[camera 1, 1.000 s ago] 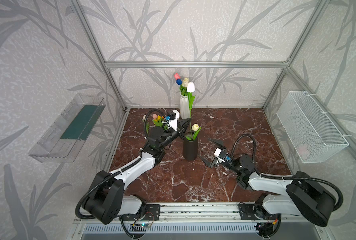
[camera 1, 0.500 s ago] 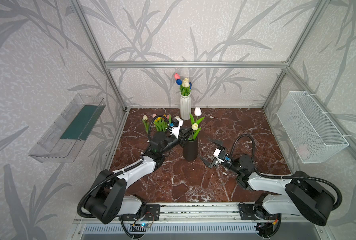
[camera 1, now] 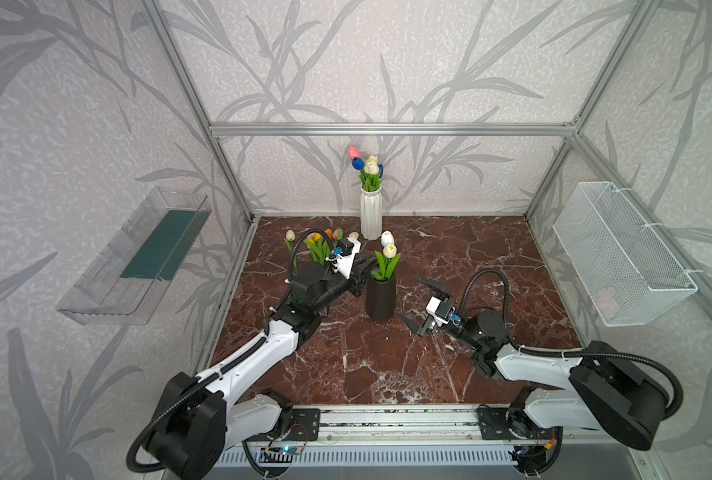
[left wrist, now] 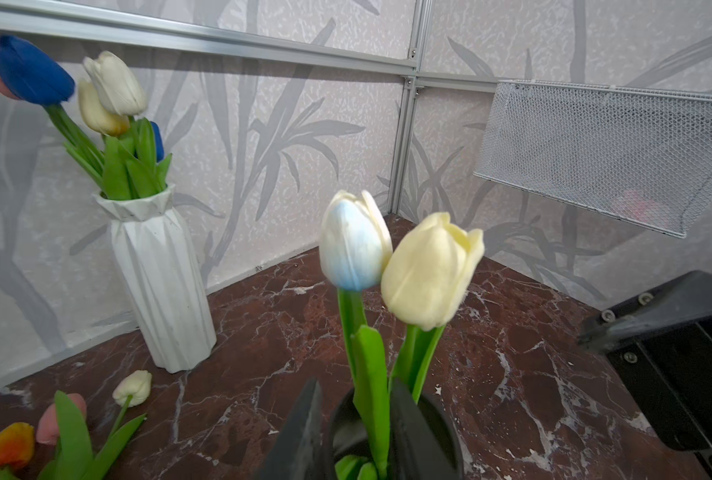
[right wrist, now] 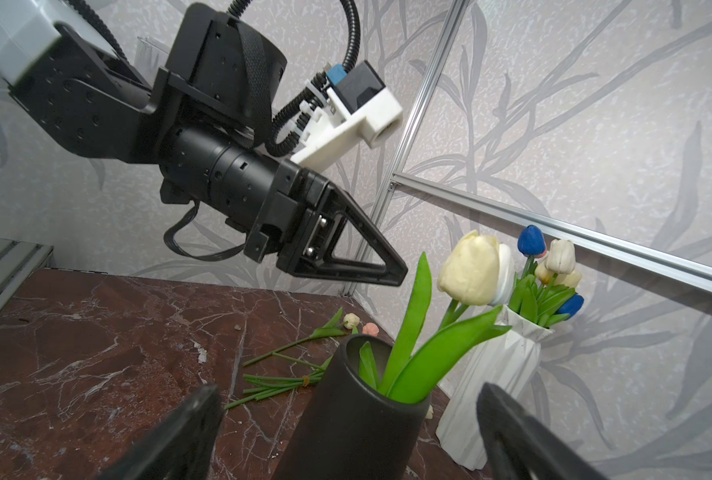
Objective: Arrange the flowers into the vase
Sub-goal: 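Open the left gripper and move it back to the tulip bunch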
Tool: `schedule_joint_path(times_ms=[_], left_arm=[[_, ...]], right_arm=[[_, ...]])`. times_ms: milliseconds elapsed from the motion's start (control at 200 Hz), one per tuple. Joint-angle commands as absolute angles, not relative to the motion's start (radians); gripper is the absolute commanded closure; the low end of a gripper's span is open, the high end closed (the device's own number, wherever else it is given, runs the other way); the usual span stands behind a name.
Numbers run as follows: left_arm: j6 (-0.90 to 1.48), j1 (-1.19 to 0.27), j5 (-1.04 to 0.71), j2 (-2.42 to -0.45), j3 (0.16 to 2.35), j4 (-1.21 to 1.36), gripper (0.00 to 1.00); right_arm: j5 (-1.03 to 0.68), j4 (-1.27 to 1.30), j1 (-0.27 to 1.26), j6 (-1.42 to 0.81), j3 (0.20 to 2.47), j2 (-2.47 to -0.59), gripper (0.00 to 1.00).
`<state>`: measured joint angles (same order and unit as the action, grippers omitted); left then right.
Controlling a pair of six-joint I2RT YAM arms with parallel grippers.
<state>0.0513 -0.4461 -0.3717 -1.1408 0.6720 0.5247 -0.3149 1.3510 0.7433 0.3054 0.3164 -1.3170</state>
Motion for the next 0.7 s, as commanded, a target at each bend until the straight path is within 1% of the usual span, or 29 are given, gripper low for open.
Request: schedule_joint_path(times_ms=[0,65,115,130,185,245,290,360,445,550,650,695], left_arm=[[0.049,-0.403,-0.333,-1.087,0.696,0.53,0.63],[0.069,-0.362,-0.328,-1.076,0.702,0.535,0.63],[0.096,-0.327,-0.269,-1.076,0.713,0.512,0.63],[0.107,-0.318,-0.234,-1.08,0.72,0.495,0.58],[0.161,-0.28,-0.051,-1.113,0.768,0.383,0.45],[0.238,-0.224,0.128,-1.19,0.854,0.181,0.43],[0.274,-0.181,0.186,-1.266,0.929,0.023,0.42],[0.291,-0.115,0.181,-1.404,1.037,-0.175,0.37],[0.314,-0.042,0.145,-1.553,1.14,-0.337,0.36],[0.314,0.008,0.119,-1.69,1.211,-0.405,0.36],[0.294,0.024,0.119,-1.798,1.29,-0.454,0.37],[0.286,0.03,0.093,-1.849,1.336,-0.485,0.37]], right_arm=[[-0.313,1.401,0.75,0.31,0.31,-1.324,0.04],[-0.314,1.402,0.75,0.31,0.309,-1.322,0.04],[-0.314,1.4,0.75,0.31,0.309,-1.319,0.04],[-0.315,1.399,0.75,0.31,0.309,-1.318,0.04],[-0.317,1.39,0.75,0.31,0.31,-1.315,0.04],[-0.32,1.384,0.75,0.305,0.313,-1.313,0.04],[-0.323,1.379,0.75,0.304,0.314,-1.312,0.04],[-0.325,1.373,0.751,0.304,0.314,-1.309,0.04],[-0.327,1.373,0.751,0.299,0.316,-1.31,0.04],[-0.328,1.371,0.754,0.301,0.317,-1.31,0.04],[-0.33,1.371,0.756,0.301,0.317,-1.31,0.04],[-0.331,1.367,0.758,0.301,0.318,-1.308,0.04]])
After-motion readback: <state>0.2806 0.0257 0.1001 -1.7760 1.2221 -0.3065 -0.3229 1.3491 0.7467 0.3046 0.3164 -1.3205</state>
